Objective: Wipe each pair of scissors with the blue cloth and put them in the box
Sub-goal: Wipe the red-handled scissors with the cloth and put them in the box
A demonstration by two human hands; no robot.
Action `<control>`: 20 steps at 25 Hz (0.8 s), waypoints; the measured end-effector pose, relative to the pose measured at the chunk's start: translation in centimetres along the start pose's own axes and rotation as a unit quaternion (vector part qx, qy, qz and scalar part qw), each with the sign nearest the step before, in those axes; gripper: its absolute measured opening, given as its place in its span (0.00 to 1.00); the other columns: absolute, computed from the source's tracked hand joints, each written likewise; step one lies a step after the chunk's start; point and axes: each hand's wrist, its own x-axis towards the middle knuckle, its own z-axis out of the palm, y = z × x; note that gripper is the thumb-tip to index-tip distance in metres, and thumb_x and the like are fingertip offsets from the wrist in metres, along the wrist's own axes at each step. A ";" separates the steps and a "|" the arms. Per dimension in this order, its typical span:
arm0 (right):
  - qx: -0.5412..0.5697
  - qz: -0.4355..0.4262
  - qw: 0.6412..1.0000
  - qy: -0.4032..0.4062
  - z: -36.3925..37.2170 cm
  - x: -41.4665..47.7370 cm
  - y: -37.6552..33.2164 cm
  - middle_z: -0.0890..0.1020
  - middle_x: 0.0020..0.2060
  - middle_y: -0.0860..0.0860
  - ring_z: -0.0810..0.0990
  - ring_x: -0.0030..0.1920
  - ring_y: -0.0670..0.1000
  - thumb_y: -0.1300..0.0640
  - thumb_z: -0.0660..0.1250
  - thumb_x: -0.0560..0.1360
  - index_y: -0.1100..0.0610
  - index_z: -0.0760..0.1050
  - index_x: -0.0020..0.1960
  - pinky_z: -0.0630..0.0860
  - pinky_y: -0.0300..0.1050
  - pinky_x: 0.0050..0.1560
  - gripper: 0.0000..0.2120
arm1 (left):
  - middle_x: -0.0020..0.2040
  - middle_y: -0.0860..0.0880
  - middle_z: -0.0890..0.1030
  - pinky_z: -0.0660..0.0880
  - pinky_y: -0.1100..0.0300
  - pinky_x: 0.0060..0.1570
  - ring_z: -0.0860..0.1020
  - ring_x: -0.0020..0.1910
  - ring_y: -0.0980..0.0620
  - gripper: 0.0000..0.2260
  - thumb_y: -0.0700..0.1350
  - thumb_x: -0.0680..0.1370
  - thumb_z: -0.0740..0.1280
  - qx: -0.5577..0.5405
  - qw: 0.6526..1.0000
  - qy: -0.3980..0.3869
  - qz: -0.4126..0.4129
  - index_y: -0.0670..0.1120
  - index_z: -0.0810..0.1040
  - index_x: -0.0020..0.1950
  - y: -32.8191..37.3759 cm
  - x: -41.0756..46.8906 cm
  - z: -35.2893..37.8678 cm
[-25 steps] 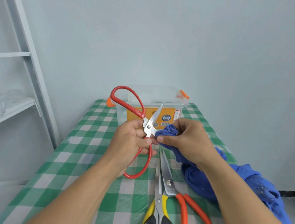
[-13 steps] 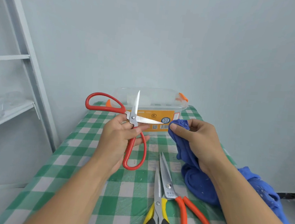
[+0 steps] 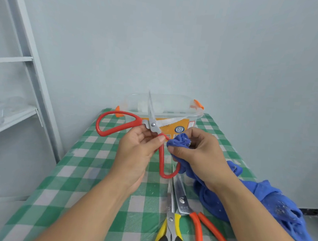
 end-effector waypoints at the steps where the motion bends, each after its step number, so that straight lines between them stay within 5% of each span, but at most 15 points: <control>1: 0.007 -0.010 1.000 0.024 -0.2 0.1 0.1 0.81 0.35 0.64 0.79 0.32 0.57 0.67 0.75 0.72 0.69 0.74 0.45 0.79 0.51 0.35 0.10 | 0.48 0.44 0.85 0.80 0.56 0.56 0.84 0.51 0.50 0.09 0.31 0.78 0.67 0.020 1.000 -0.005 -0.004 0.41 0.80 0.54 0.0 0.0 -0.1; 5: 0.052 -0.021 0.995 0.077 -1.0 0.4 0.0 0.82 0.37 0.59 0.82 0.35 0.51 0.71 0.75 0.70 0.72 0.72 0.44 0.83 0.45 0.39 0.12 | 0.47 0.43 0.86 0.83 0.54 0.48 0.85 0.49 0.49 0.06 0.39 0.81 0.66 0.170 0.985 0.000 -0.021 0.42 0.83 0.52 0.1 -0.3 -0.4; 11: 0.046 -0.026 0.994 0.096 -1.9 0.5 -0.2 0.83 0.31 0.52 0.83 0.34 0.51 0.71 0.76 0.69 0.62 0.74 0.39 0.83 0.46 0.39 0.11 | 0.29 0.45 0.82 0.72 0.61 0.21 0.75 0.21 0.52 0.10 0.47 0.83 0.64 0.283 0.959 0.017 0.027 0.46 0.82 0.47 1.3 -1.1 -0.4; 14: 0.030 -0.030 0.994 0.099 -2.4 0.4 -0.7 0.83 0.31 0.53 0.83 0.33 0.51 0.70 0.76 0.69 0.62 0.74 0.38 0.79 0.41 0.33 0.12 | 0.24 0.48 0.77 0.70 0.68 0.28 0.70 0.21 0.58 0.12 0.50 0.81 0.67 0.284 0.945 0.089 0.134 0.47 0.83 0.41 1.9 -1.1 -0.8; 16: 0.031 -0.029 0.995 0.094 -2.4 0.3 -0.9 0.83 0.32 0.55 0.84 0.33 0.52 0.70 0.76 0.69 0.62 0.73 0.38 0.79 0.41 0.31 0.12 | 0.31 0.52 0.78 0.71 0.67 0.37 0.73 0.30 0.58 0.10 0.52 0.79 0.69 0.265 0.939 0.131 0.178 0.48 0.81 0.42 1.8 -0.5 -1.6; 20: 0.049 -0.022 0.996 0.075 -2.3 0.1 -1.0 0.84 0.31 0.54 0.84 0.33 0.53 0.71 0.76 0.69 0.62 0.74 0.38 0.80 0.43 0.31 0.12 | 0.53 0.50 0.82 0.78 0.54 0.55 0.81 0.54 0.54 0.16 0.59 0.77 0.68 0.214 0.975 0.034 0.049 0.50 0.78 0.57 0.9 0.6 -2.3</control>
